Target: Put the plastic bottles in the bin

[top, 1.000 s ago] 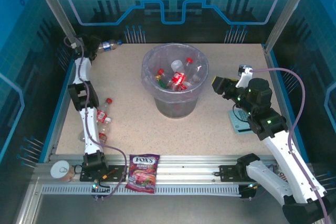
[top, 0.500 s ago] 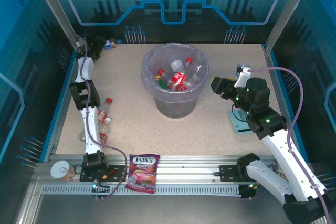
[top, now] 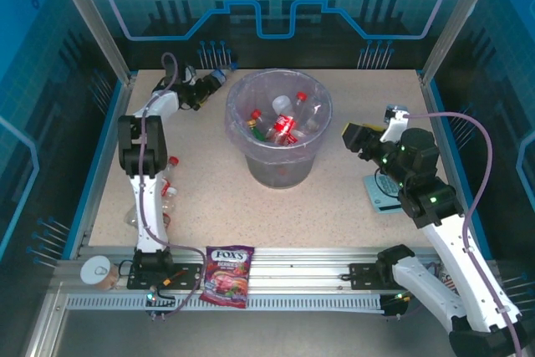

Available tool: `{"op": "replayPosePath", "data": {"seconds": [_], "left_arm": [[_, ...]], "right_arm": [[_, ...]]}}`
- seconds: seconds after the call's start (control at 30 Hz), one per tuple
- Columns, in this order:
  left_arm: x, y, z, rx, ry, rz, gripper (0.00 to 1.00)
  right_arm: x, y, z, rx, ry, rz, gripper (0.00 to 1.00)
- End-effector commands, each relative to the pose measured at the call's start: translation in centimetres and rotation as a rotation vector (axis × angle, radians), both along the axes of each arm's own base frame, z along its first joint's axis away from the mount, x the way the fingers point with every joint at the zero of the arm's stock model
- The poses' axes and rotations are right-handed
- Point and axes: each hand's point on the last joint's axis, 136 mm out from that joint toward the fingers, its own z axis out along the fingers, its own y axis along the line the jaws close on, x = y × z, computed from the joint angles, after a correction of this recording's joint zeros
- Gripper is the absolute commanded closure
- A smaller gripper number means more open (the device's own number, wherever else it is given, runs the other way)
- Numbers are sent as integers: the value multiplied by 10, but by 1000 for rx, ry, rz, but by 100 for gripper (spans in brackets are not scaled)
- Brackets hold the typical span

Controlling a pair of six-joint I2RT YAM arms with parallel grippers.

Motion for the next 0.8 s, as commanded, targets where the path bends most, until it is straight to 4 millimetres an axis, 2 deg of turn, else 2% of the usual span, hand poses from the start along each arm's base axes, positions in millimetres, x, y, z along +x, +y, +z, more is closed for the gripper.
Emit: {"op": "replayPosePath", "data": {"seconds": [0.0, 0.07, 0.17, 0.23, 0.4, 0.47, 0.57, 0.67, 0.73, 0.77], "left_arm": [[-1, 9, 85, 117, -241, -79, 24], [1, 19, 85, 217, -233, -89, 22], [14, 27, 76, 332, -203, -126, 8], [27, 24, 69, 385, -207, -167, 1], [51, -15, 45, 588, -249, -326, 1], [62, -11, 30, 680, -227, -300, 1], [73, -7, 11, 652, -197, -259, 1], [73, -15, -14, 639, -170, -291, 1], [69, -14, -30, 652, -132, -295, 1], [68, -11, -32, 659, -113, -286, 1]], "right_arm": [[-4, -6, -3, -10, 2, -3, 40], [-4, -7, -14, -11, 22, -8, 40], [-2, -7, -15, 2, 26, -3, 40], [-1, -6, -17, 12, 32, -4, 40], [0, -4, -16, 38, 36, 0, 40], [-1, -3, -14, 46, 36, 4, 40], [-4, -4, -10, 55, 31, 6, 40], [-6, -5, -8, 63, 23, -3, 40], [-7, -5, -7, 68, 21, 1, 40], [-7, -4, -6, 71, 20, 4, 40]]}}
